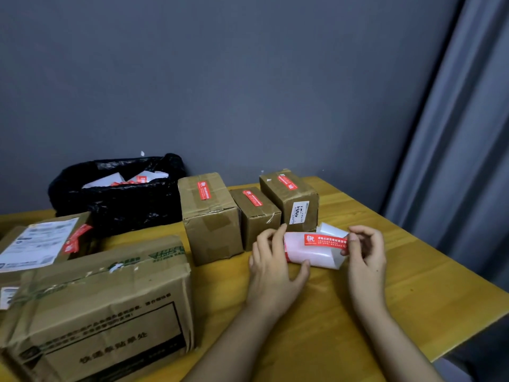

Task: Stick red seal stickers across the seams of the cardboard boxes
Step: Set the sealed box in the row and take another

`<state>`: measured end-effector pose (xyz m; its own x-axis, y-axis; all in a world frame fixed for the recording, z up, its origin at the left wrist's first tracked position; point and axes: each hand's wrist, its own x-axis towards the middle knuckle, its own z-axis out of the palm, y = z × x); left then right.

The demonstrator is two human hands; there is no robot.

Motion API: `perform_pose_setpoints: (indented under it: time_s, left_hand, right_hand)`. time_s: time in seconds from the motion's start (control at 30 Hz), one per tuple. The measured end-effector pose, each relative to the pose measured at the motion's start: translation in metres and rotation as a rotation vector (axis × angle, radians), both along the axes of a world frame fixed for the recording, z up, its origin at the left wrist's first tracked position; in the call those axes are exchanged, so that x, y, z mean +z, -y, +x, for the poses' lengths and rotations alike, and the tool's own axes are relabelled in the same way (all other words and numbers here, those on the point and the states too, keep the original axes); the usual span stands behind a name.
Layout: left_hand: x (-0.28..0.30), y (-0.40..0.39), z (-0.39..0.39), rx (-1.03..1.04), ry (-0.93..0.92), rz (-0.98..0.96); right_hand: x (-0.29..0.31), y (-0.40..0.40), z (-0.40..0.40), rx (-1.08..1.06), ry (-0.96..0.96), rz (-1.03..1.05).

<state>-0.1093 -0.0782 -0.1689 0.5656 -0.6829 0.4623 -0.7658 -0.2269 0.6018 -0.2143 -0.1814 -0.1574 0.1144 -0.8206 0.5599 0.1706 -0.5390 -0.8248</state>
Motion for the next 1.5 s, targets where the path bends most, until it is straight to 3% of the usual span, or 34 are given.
perform_pose_setpoints:
  time_s: [0.1, 0.23, 0.5, 0.73, 0.87, 1.07, 1.23, 1.5]
  left_hand:
    - [0.012, -0.009, -0.004, -0.049, 0.065, -0.121]
    - [0.041, -0.025, -0.010, -0.129, -0.016, -0.183]
    - [0.107, -0.071, 0.008, -0.011, -0.065, -0.424]
    - [0.142, -0.144, 0.041, 0.057, -0.137, -0.486]
    - [0.147, -0.184, 0.057, 0.124, -0.160, -0.480]
    - [0.137, -0.231, 0.077, 0.282, -0.046, -0.427]
    - [0.129, -0.249, 0.087, 0.312, -0.103, -0.412]
    - [0.118, -0.255, 0.089, 0.464, -0.003, -0.257]
  right_hand:
    - [0.009, -0.006, -0.004, 0.038, 0.070, 0.044]
    - [0.019, -0.021, -0.003, 0.148, 0.141, 0.100]
    - [0.064, -0.072, 0.019, 0.319, 0.208, 0.056]
    - [0.101, -0.125, 0.058, 0.519, 0.193, 0.023]
    - [0.113, -0.155, 0.083, 0.620, 0.131, -0.004]
    - [0.119, -0.188, 0.111, 0.720, 0.006, 0.003]
    - [0.119, -0.200, 0.121, 0.780, -0.105, 0.025]
    - [0.117, -0.193, 0.128, 0.696, -0.414, -0.073]
